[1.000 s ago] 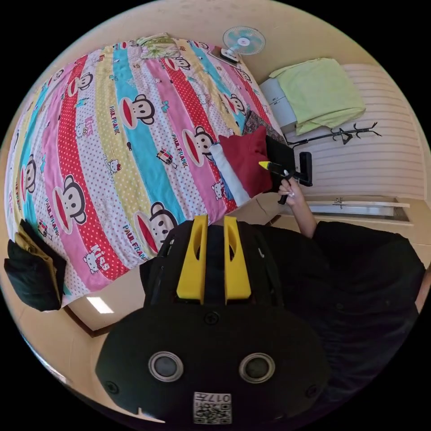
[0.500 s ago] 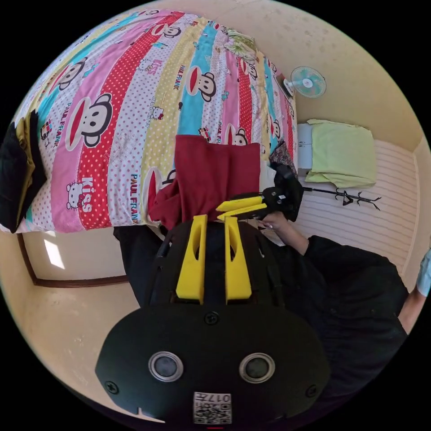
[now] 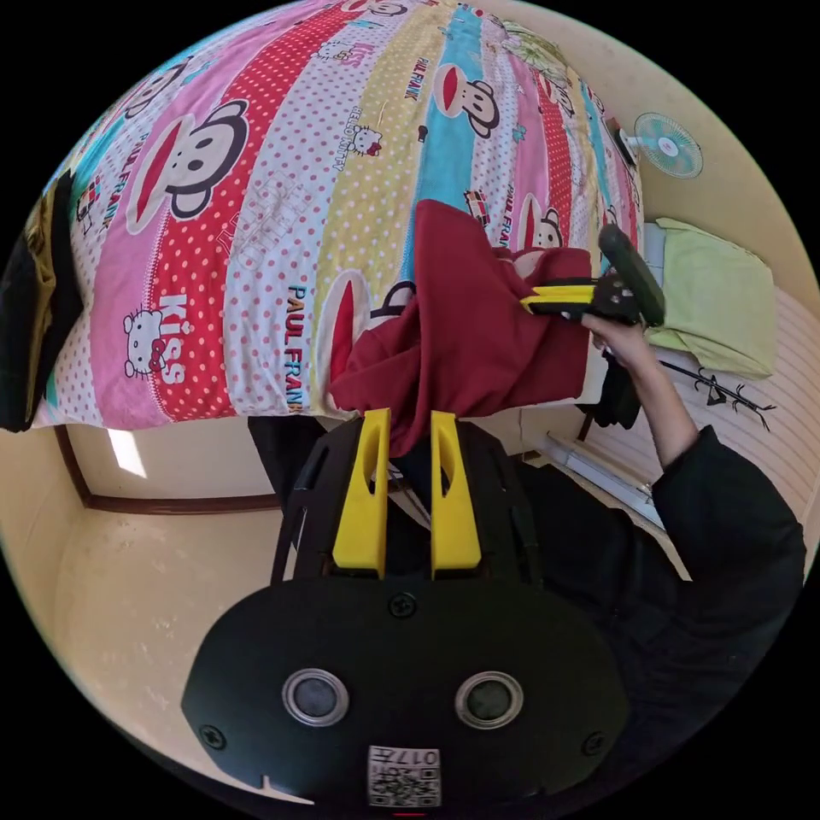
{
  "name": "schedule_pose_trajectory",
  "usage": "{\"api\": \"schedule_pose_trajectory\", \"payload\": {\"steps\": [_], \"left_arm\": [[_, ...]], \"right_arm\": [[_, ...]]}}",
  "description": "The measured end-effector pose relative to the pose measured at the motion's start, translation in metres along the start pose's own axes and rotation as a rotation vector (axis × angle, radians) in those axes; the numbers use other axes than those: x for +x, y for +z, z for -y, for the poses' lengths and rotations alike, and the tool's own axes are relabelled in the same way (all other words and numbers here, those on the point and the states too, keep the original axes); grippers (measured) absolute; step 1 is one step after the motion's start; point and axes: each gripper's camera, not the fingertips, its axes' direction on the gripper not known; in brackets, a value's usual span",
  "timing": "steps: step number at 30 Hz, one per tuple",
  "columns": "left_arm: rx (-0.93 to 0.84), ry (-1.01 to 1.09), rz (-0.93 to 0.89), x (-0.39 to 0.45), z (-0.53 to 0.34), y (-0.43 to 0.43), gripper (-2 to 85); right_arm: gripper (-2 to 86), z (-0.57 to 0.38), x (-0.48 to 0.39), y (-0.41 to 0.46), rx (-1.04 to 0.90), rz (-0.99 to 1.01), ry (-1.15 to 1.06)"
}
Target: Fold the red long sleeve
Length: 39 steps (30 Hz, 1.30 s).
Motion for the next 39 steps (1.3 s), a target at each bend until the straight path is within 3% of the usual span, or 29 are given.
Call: {"api": "schedule_pose_trajectory", "payload": {"steps": [5,7,11,14,18,22,25,30,34,37,39], "left_arm": [[0.032,0.069,-0.092,-0.018,0.052,0.032,10.3],[0.047,0.068,-0.096,-0.028,0.070,0.049,11.5],[-0.204,-0.013,-0.179,-0.058,0.096,0.130,12.1],[-0.184,-0.017,-0.203,-0.058,0.082,0.127,9.2],[-0.030,0.088,-0.617,-0.056,0.042,0.067,4.5],[0.185,0.287,-0.853,-0.030,-0.002,-0.028,3.0],[0.321,0.545,-0.961,0.011,-0.035,-0.129,0.7],[0.336,1.280,-0.697,0.138,-0.139,-0.297,-0.3],[0.320,1.520,-0.682,0.169,-0.200,-0.356,-0.1],[0.415,1.561,-0.924,0.146,-0.225,-0.403,0.2],[0.541,1.585,-1.210,0.115,-0.239,-0.442,0.3]], "right_arm": [[3.6,-0.077,-0.049,0.026,-0.272,0.007,0.030],[3.3,-0.094,-0.065,0.039,-0.300,0.035,0.086],[2.7,-0.096,-0.086,0.067,-0.375,0.249,0.262],[2.4,-0.086,-0.099,0.062,-0.373,0.302,0.332],[1.7,-0.088,-0.109,0.034,-0.386,0.260,0.350],[0.8,-0.108,-0.100,-0.001,-0.370,0.141,0.431],[0.6,-0.122,-0.090,-0.049,-0.240,0.068,0.530],[0.5,-0.132,-0.093,-0.164,0.299,0.066,0.619],[0.5,-0.142,-0.117,-0.216,0.594,0.074,0.592],[0.6,-0.155,-0.136,-0.239,0.787,0.107,0.563],[0.9,-0.162,-0.147,-0.252,0.921,0.208,0.463]]}}
